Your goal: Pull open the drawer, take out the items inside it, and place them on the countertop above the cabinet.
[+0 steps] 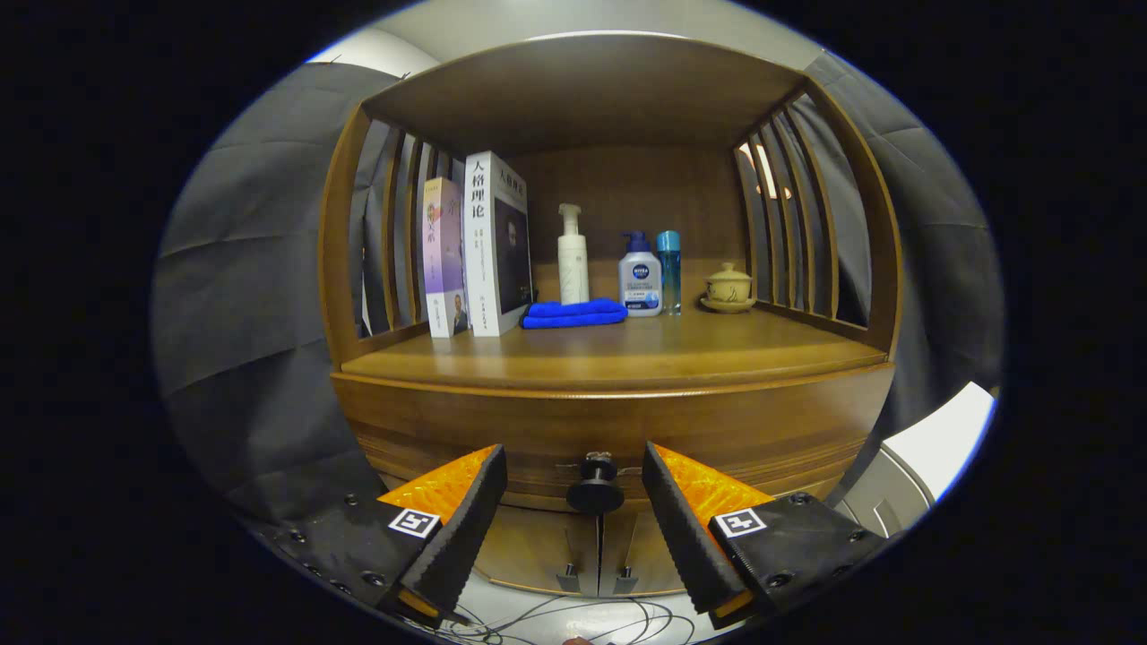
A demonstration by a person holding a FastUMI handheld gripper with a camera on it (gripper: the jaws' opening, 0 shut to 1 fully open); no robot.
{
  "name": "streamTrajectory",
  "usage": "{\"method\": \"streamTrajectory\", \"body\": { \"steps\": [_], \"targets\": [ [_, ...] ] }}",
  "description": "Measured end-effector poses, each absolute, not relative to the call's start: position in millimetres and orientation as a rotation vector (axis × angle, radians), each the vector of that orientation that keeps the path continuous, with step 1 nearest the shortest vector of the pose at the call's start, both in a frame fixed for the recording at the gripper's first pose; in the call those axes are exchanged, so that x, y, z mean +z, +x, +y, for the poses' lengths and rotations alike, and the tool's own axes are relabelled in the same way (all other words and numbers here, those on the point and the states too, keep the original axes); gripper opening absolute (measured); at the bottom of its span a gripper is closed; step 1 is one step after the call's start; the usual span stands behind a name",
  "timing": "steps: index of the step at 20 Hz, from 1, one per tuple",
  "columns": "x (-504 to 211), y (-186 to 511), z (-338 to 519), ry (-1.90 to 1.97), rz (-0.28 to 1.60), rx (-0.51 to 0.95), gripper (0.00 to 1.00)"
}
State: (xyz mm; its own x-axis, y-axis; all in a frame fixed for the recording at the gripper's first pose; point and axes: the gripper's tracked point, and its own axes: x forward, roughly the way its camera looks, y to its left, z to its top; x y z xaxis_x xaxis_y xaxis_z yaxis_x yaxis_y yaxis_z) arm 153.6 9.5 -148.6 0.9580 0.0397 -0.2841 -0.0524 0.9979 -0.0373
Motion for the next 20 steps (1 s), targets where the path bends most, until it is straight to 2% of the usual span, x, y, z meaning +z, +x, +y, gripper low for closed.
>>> {"method": "streamTrajectory", "body": {
  "steps": [8,14,18,20],
  "targets": [
    [-178.9,180.9,-5.5,-0.012,0.329,-0.020,0.96],
    [-194.8,188.4,-1.2,-0.012,0.355,-0.017,0.93],
    [-195.7,189.1,-11.3,-0.062,0.342,-0.058,0.85],
    [-196.2,189.8,-11.7,-0.075,0.339,-0.065,0.68]
  ]
}}
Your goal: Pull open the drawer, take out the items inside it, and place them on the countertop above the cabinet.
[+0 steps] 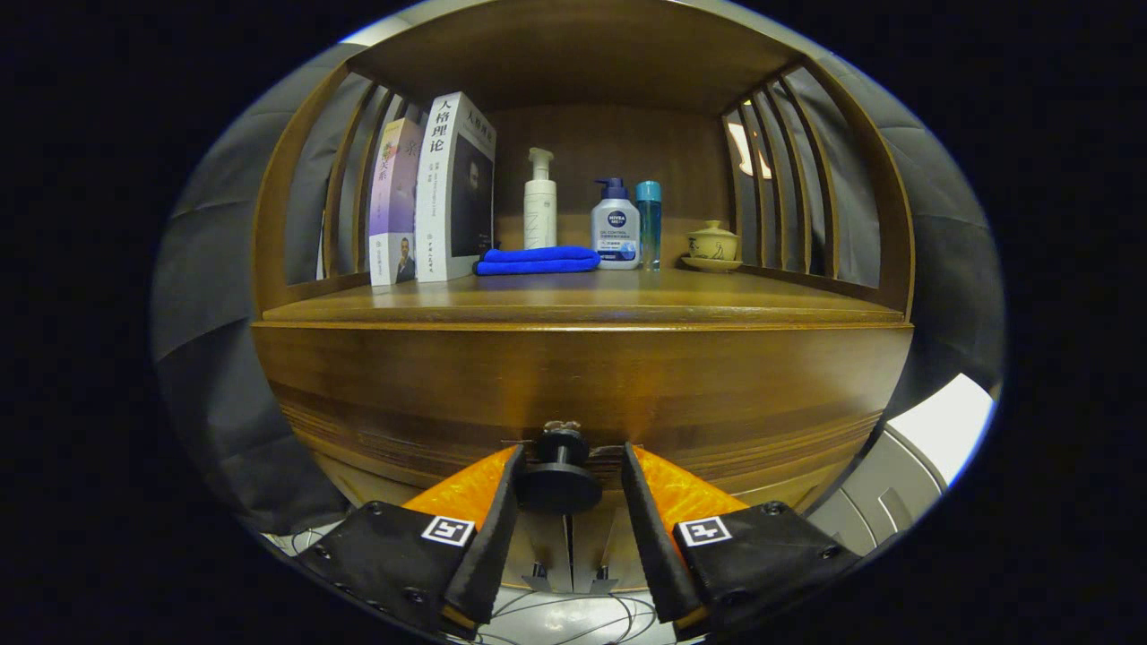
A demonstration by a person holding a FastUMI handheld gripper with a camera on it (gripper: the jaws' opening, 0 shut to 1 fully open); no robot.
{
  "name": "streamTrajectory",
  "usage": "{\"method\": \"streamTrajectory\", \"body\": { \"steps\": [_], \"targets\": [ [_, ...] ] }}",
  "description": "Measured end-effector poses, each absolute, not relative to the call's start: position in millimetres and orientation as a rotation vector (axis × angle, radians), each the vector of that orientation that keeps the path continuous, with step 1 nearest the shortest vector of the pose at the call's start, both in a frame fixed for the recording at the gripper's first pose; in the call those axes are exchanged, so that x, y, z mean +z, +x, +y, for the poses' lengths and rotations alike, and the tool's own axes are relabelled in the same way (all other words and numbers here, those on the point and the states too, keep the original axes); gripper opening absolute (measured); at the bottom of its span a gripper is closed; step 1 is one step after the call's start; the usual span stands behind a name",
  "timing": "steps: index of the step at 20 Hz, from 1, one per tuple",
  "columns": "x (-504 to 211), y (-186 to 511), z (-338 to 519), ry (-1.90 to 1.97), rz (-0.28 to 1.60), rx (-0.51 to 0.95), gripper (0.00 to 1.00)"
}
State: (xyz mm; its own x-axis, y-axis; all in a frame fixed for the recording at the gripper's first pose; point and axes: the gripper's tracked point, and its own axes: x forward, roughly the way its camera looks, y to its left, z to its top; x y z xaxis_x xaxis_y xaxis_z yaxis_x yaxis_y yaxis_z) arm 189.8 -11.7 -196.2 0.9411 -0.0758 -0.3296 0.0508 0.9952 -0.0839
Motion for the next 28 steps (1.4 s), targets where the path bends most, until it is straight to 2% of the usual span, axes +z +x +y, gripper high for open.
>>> {"method": "streamTrajectory", "body": {
  "steps": [5,13,17,18,19,20,28],
  "targets": [
    [-198.3,187.6,-13.2,-0.122,0.328,-0.091,0.68],
    [-203.7,187.6,-5.6,-0.102,0.340,-0.086,0.48],
    [-205.7,188.6,-5.2,-0.078,0.360,-0.076,0.47],
    [-200.7,188.5,-4.3,-0.080,0.347,-0.068,0.35],
    [-204.5,189.6,-6.7,-0.089,0.357,-0.066,0.35],
    [-201.1,189.3,-6.0,-0.086,0.350,-0.062,0.25],
    [-202.8,179.6,-6.1,-0.056,0.377,-0.058,0.25]
  ]
}}
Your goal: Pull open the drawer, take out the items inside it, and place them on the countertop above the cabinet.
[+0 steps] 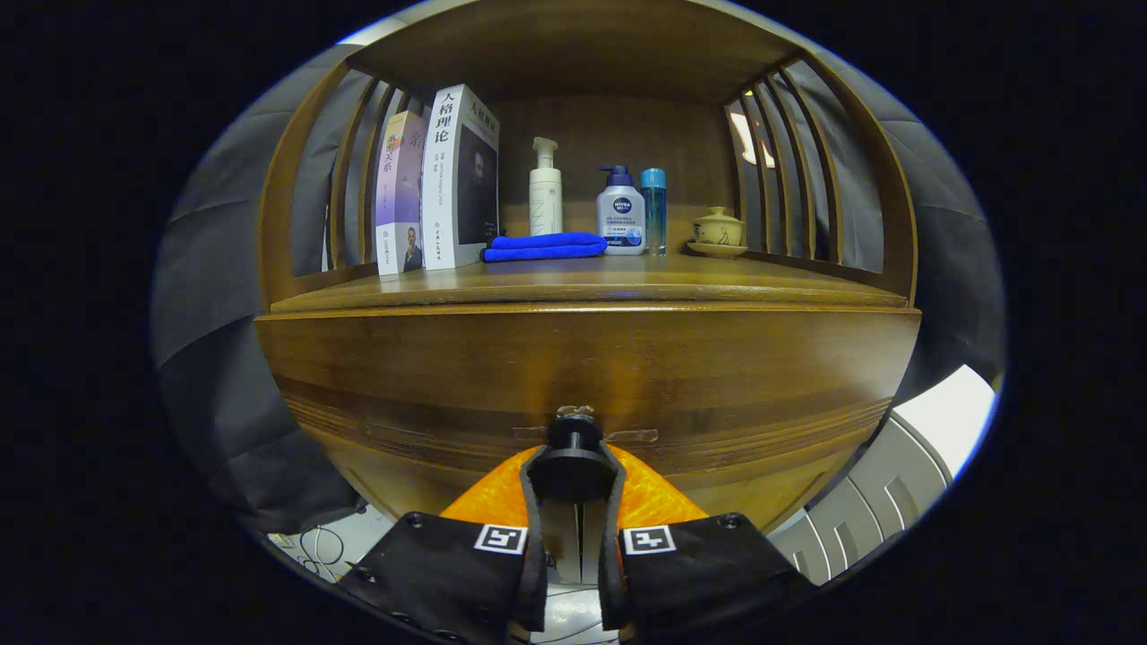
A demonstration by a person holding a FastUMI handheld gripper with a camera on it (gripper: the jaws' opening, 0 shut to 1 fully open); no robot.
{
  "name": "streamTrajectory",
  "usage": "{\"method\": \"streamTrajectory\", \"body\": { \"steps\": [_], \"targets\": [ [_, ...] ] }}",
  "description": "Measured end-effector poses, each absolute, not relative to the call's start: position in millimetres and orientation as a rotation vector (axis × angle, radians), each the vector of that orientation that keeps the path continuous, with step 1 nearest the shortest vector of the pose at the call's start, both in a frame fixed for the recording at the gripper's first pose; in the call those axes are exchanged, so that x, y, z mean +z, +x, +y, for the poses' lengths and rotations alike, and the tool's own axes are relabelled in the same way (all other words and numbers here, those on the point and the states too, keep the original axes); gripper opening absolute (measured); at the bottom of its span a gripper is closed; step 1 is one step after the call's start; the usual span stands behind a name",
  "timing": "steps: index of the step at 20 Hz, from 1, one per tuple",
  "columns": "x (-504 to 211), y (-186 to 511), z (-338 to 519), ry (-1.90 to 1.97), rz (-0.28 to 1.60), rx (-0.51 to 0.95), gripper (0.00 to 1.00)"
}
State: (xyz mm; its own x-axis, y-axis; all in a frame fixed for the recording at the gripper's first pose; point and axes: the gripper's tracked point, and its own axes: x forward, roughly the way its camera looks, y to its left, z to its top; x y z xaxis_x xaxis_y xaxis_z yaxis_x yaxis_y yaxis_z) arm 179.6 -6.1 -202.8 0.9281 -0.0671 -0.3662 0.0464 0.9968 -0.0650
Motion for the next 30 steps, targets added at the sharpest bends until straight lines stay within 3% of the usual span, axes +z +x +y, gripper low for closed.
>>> {"method": "streamTrajectory", "body": {
  "steps": [30],
  "targets": [
    [-203.4,32.3,1.5,-0.072,0.315,-0.044,0.25]
  ]
}}
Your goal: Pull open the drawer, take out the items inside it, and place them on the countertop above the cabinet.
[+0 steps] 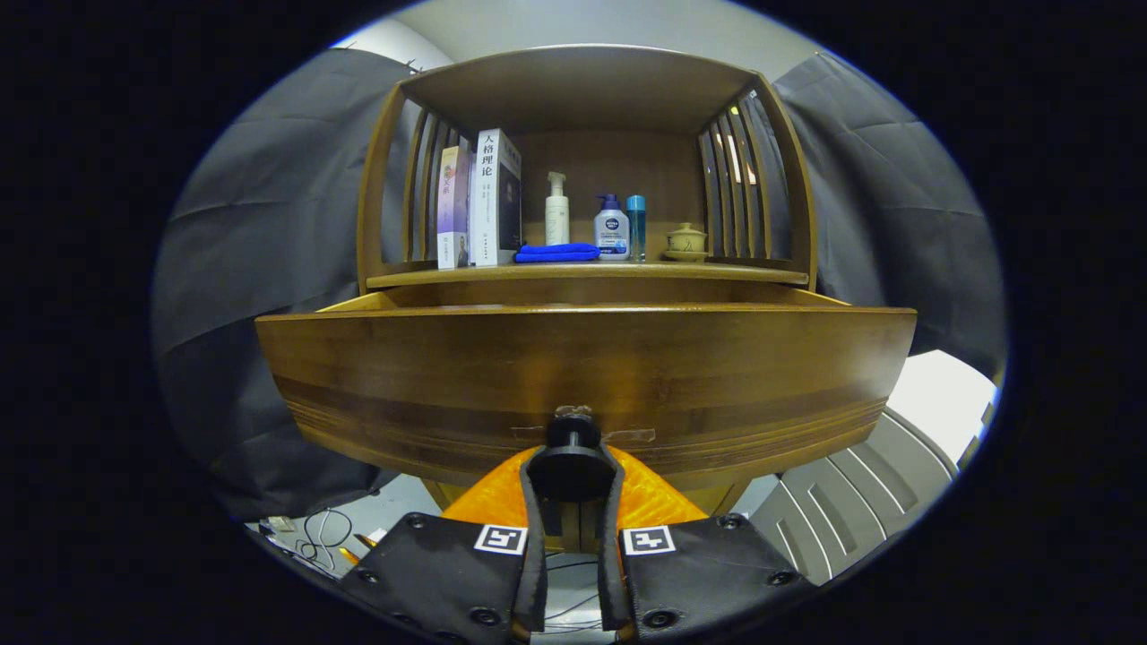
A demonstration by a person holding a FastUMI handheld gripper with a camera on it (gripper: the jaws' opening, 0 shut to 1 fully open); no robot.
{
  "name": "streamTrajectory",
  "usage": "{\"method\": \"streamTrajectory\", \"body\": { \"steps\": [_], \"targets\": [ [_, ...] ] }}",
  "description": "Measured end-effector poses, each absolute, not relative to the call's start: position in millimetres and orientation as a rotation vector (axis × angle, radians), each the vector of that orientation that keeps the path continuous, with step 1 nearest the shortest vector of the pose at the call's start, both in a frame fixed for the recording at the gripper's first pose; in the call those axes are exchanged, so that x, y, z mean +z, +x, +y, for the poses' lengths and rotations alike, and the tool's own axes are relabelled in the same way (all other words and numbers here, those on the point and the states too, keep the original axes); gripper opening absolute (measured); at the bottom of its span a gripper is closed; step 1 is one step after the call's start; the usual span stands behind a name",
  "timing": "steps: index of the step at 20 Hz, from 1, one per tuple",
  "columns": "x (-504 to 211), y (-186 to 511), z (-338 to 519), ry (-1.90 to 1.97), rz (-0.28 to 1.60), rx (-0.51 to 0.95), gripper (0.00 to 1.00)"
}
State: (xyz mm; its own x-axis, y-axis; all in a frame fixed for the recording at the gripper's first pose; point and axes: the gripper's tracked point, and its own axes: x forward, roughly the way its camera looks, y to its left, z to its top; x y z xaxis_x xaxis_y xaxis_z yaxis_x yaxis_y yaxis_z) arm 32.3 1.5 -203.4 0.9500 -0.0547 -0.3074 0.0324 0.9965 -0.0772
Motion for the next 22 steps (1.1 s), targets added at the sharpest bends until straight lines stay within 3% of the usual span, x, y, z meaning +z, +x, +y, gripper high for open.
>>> {"method": "streamTrajectory", "body": {
  "steps": [19,22],
  "targets": [
    [-210.6,-14.6,12.5,-0.095,0.330,0.012,0.25],
    [-211.6,-15.9,13.3,-0.077,0.350,0.018,0.39]
  ]
}}
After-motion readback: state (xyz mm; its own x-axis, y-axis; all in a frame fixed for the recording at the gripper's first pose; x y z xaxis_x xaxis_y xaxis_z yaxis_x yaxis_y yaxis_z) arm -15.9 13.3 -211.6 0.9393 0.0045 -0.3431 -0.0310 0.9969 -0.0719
